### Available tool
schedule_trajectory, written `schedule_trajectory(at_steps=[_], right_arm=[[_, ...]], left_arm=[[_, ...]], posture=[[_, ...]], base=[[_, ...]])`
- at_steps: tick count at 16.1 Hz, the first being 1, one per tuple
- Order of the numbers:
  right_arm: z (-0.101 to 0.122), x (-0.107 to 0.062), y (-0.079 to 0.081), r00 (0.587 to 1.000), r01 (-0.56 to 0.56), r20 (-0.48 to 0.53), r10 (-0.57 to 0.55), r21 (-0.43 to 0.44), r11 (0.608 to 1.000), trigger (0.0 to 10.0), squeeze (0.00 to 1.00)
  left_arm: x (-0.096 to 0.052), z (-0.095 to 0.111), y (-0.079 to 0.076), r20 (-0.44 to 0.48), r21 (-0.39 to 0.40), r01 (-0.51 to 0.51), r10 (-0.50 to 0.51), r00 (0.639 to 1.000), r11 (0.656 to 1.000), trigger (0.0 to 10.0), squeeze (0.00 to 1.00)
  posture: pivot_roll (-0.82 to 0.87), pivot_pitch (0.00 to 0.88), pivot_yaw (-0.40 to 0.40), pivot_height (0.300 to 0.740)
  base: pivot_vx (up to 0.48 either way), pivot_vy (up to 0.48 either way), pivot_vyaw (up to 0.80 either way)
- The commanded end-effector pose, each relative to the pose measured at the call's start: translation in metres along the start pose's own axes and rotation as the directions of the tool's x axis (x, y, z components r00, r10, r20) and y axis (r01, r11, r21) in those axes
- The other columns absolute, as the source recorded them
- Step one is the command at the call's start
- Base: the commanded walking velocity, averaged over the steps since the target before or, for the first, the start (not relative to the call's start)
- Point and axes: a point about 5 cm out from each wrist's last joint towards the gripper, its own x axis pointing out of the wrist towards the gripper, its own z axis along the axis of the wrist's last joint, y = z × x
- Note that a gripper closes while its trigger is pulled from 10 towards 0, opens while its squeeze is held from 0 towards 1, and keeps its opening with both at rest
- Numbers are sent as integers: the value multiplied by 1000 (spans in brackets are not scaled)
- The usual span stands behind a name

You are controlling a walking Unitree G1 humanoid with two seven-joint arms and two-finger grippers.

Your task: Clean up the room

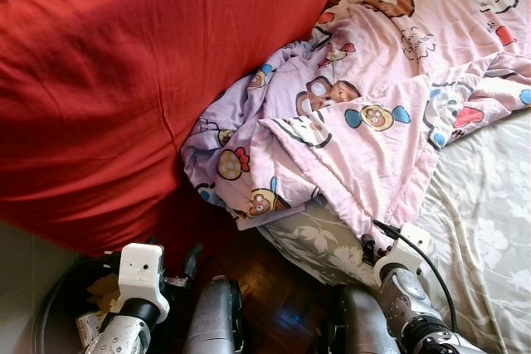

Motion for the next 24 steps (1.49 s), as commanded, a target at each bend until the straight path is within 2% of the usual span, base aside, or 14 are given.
schedule_trajectory(at_steps=[1,6,14,22,24], right_arm=[[-16,-3,0,998,-1,-64,2,11,1000,0,0],[-18,-4,-2,998,-2,-65,3,10,1000,0,0],[-16,-3,4,998,-18,-59,19,14,1000,0,0],[8,1,0,999,-26,39,26,-1,1000,0,0],[21,2,-4,993,-38,105,44,-54,998,0,0]], left_arm=[[-3,-5,3,-33,1,-12,12,999,1000,10000,0],[-3,-7,2,-37,2,-12,12,999,1000,10000,0],[0,-8,3,-38,2,-17,17,999,1000,10000,0],[26,-8,1,-7,-6,-23,23,1000,1000,10000,0],[35,-10,2,5,-15,-35,36,999,999,10000,0]], posture=[[162,285,79,620],[162,283,77,620],[160,269,72,620],[123,177,46,620],[96,138,32,620]], base=[[0,0,0],[0,0,0],[0,0,0],[0,0,0],[0,0,0]])
